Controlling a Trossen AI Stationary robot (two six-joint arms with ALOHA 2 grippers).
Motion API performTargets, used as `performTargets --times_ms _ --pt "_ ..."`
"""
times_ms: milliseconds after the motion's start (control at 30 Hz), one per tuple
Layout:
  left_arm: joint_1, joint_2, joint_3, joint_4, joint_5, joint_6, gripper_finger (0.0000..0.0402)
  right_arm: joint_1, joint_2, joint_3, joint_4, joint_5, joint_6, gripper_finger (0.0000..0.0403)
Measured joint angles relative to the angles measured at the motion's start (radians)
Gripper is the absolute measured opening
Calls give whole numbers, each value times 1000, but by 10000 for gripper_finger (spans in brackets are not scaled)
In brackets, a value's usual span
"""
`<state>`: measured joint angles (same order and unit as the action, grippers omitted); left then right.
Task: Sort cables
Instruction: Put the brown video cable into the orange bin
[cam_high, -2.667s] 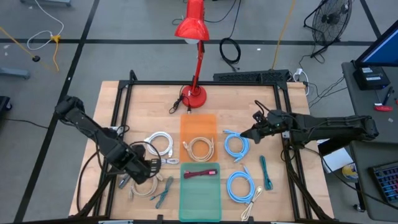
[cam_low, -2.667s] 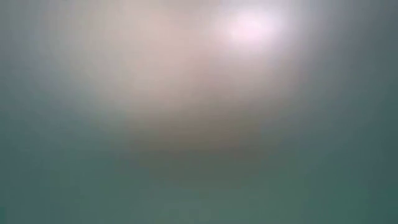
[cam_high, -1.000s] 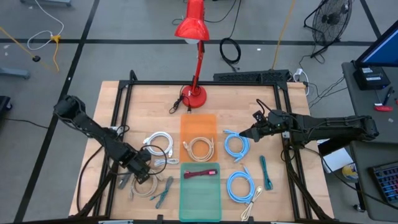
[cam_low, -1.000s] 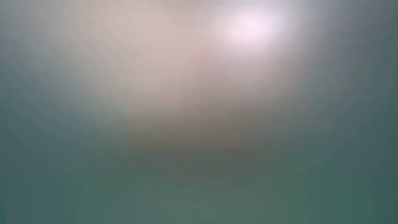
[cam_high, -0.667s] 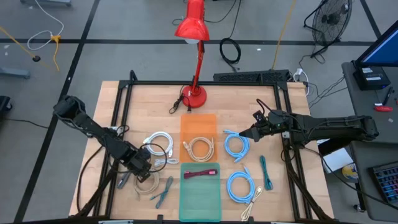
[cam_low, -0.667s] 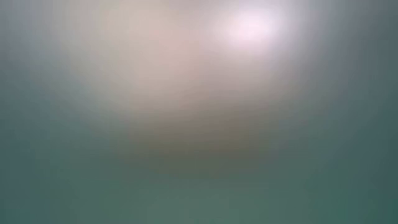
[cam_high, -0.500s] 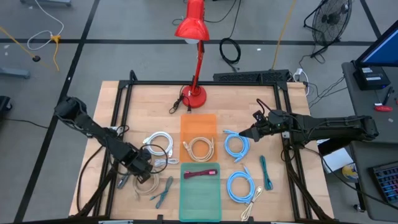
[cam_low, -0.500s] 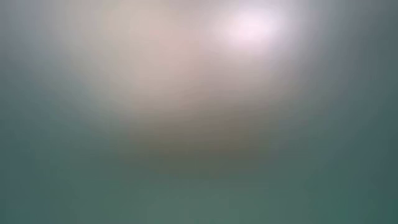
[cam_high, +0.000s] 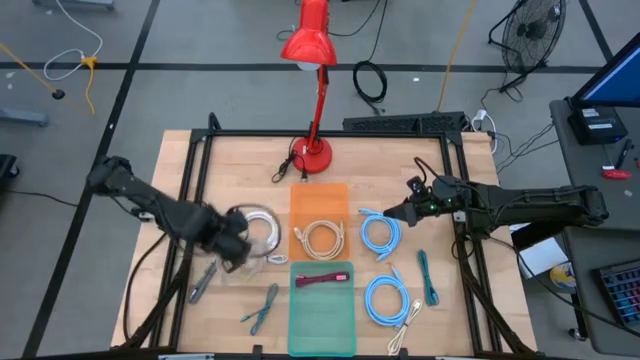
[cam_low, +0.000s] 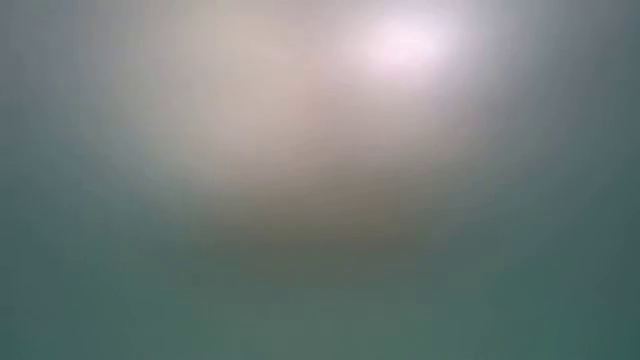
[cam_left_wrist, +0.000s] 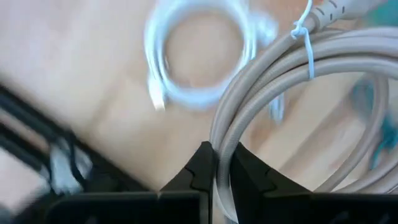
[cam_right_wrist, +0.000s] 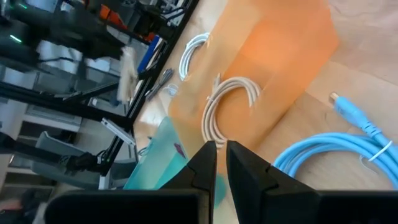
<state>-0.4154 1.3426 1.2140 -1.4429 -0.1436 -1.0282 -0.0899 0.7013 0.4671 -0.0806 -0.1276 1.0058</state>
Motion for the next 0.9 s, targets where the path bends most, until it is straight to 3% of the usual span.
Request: performTargets --times_ms 167,333,633,900 --pt "210 15 165 4 -126 242 27 0 0 0 1 11 0 29" --pt "416 123 338 72 -148 547 27 -1 0 0 2 27 3 29" --pt "572 486 644 94 -58 1008 27 -2 0 0 2 56 3 29" --pt "631 666 707 165 89 1265 26 -2 0 0 1 81 31 29"
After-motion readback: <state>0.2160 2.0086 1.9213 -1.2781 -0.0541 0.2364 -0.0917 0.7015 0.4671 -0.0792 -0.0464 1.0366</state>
